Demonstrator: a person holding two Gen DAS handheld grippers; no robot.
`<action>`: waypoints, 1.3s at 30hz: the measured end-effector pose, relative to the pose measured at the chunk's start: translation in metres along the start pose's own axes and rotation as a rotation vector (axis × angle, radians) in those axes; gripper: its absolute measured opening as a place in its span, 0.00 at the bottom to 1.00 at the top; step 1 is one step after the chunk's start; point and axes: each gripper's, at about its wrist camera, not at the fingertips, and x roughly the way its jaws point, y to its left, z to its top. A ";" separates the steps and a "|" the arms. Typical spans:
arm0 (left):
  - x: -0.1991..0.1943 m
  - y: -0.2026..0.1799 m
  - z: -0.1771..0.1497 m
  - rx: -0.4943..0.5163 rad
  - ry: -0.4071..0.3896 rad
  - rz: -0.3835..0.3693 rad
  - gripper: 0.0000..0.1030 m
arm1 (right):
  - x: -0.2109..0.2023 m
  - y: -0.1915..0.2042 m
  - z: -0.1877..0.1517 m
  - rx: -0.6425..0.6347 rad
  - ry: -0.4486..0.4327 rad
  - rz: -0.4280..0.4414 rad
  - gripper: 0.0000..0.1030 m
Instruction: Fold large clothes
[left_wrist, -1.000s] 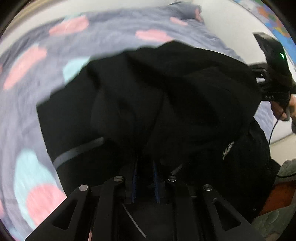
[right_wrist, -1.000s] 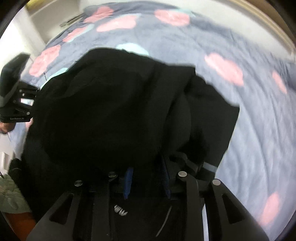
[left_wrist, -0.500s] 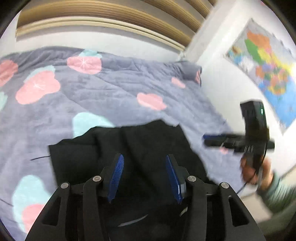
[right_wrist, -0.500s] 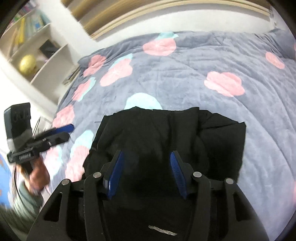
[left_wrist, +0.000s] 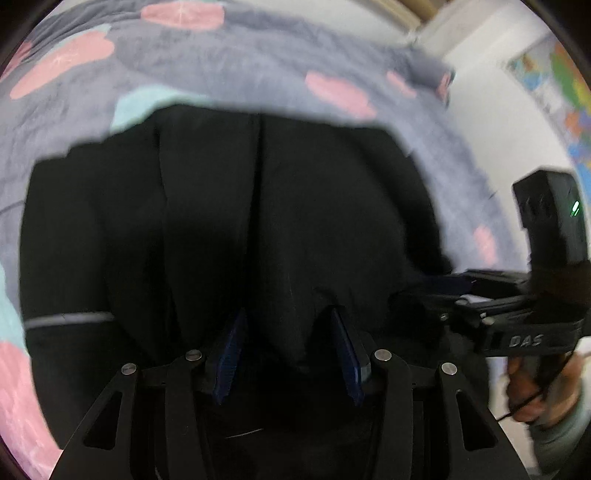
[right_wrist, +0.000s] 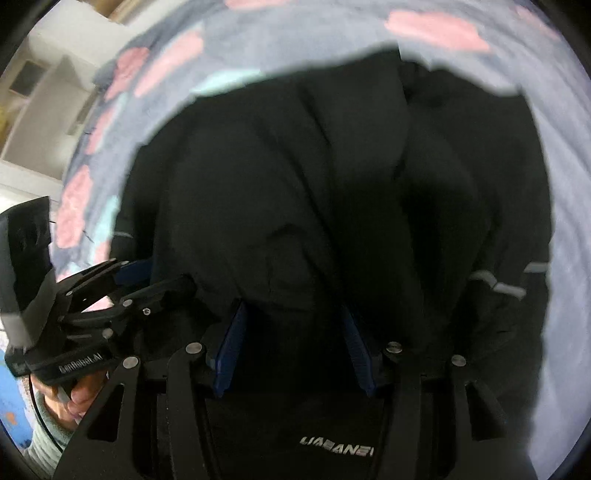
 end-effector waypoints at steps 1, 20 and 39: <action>0.005 -0.002 -0.005 0.014 -0.006 0.022 0.47 | 0.009 -0.001 -0.005 -0.010 -0.011 -0.019 0.54; -0.039 -0.004 -0.039 0.052 -0.210 -0.009 0.48 | -0.019 -0.020 0.002 0.019 -0.221 -0.132 0.54; -0.140 -0.008 -0.135 0.105 -0.413 0.107 0.48 | -0.133 -0.026 -0.129 0.039 -0.491 -0.075 0.55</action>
